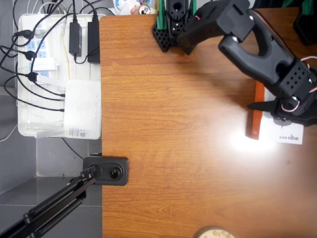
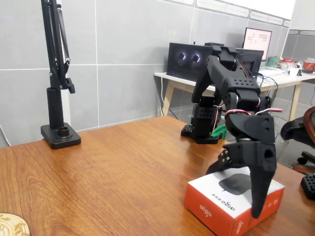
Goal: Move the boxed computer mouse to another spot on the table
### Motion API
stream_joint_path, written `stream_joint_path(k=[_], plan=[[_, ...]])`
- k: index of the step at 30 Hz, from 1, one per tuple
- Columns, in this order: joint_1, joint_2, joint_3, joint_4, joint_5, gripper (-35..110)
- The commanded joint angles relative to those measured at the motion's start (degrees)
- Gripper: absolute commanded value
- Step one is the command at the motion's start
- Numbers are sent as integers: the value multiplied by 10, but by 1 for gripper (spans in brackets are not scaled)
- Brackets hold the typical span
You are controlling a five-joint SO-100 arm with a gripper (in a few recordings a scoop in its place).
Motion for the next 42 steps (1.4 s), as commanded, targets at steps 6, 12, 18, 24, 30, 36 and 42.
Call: stream_joint_path(k=[6, 12, 18, 24, 30, 36, 42], plan=[[-29, -34, -5, 135, 62, 0], [37, -63, -314, 351, 122, 0], [113, -107, -635, 478, 170, 0], [218, 54, -527, 482, 200, 0], [413, 356, -100, 453, 218, 0], [583, 589, 280, 353, 230, 0], [644, 609, 494, 233, 203, 0]])
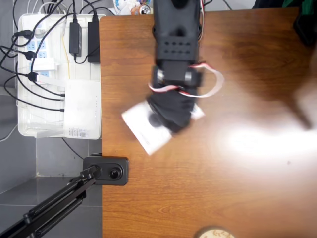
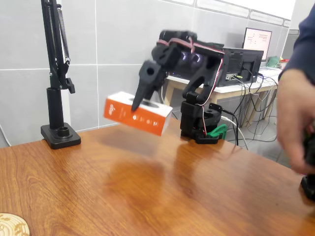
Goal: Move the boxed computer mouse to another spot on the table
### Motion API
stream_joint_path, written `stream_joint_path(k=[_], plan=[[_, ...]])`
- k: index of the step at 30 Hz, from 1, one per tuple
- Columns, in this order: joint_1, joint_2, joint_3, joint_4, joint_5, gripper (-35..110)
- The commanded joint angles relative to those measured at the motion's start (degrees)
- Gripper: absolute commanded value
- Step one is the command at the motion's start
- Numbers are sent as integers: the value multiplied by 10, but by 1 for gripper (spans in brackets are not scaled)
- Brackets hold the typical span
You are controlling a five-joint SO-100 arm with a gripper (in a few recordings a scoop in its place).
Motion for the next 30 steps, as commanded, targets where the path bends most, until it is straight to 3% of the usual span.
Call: stream_joint_path(k=[1, 6, 12, 14, 17, 18, 30], plan=[[24, 5, 97, -90, -16, 0], [32, -101, 112, -176, -26, 0], [35, -156, 65, -185, -64, 4], [41, -182, 30, -149, -85, 24], [35, -199, 6, -186, -129, 94], [33, -206, -4, -192, -137, 105], [61, -77, -68, -131, -178, 97]])
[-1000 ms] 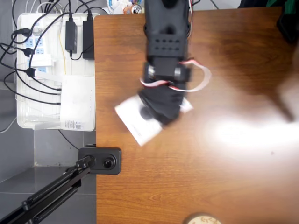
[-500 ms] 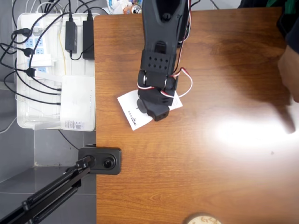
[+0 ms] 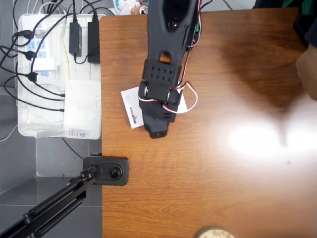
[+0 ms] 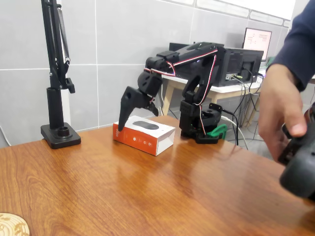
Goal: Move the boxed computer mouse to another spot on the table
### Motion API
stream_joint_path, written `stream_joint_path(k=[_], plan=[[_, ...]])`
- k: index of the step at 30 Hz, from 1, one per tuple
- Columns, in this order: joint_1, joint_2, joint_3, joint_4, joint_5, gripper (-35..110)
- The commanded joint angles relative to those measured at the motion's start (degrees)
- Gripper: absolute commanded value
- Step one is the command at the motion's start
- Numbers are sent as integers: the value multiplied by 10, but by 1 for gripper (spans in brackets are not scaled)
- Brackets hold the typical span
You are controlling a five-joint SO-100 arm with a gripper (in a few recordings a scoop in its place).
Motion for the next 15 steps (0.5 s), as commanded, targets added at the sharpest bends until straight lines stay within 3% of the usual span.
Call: stream_joint_path(k=[1, 3, 5, 6, 8, 10, 12, 13, 15], plan=[[6, 59, -47, 23, -11, 90], [9, 92, -76, 45, -15, 64], [13, 131, -96, 61, -18, 10], [11, 153, -99, 43, -12, 0], [-9, 162, -101, -87, 10, 0], [-26, 163, -75, -306, 46, 0], [-34, 146, -71, -478, -40, 0], [-35, 147, -83, -497, -98, 0], [-31, 173, -87, -497, -122, 0]])
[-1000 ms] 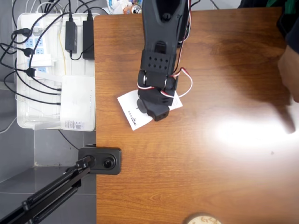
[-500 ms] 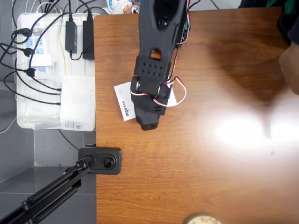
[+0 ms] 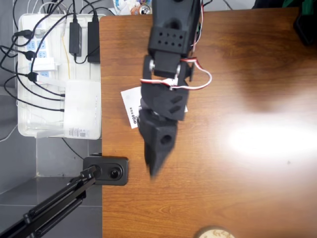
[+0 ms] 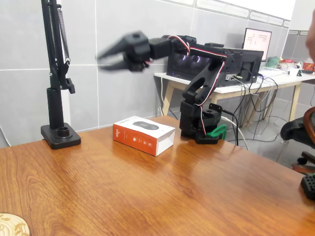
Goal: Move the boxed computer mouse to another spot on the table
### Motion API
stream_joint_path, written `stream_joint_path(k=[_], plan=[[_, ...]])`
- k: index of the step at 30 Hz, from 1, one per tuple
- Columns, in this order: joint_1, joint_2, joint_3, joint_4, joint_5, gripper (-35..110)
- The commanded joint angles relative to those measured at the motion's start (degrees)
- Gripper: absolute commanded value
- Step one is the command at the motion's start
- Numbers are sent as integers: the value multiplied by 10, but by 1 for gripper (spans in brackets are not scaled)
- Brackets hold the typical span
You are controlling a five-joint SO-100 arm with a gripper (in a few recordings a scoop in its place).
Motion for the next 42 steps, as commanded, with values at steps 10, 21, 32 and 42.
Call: stream_joint_path(k=[10, 21, 32, 42], plan=[[9, 65, 176, -664, -155, 0], [-62, 454, 432, -710, -136, 0], [-127, 454, 432, -1078, -128, 0], [-125, 454, 432, -1079, 112, 0]])
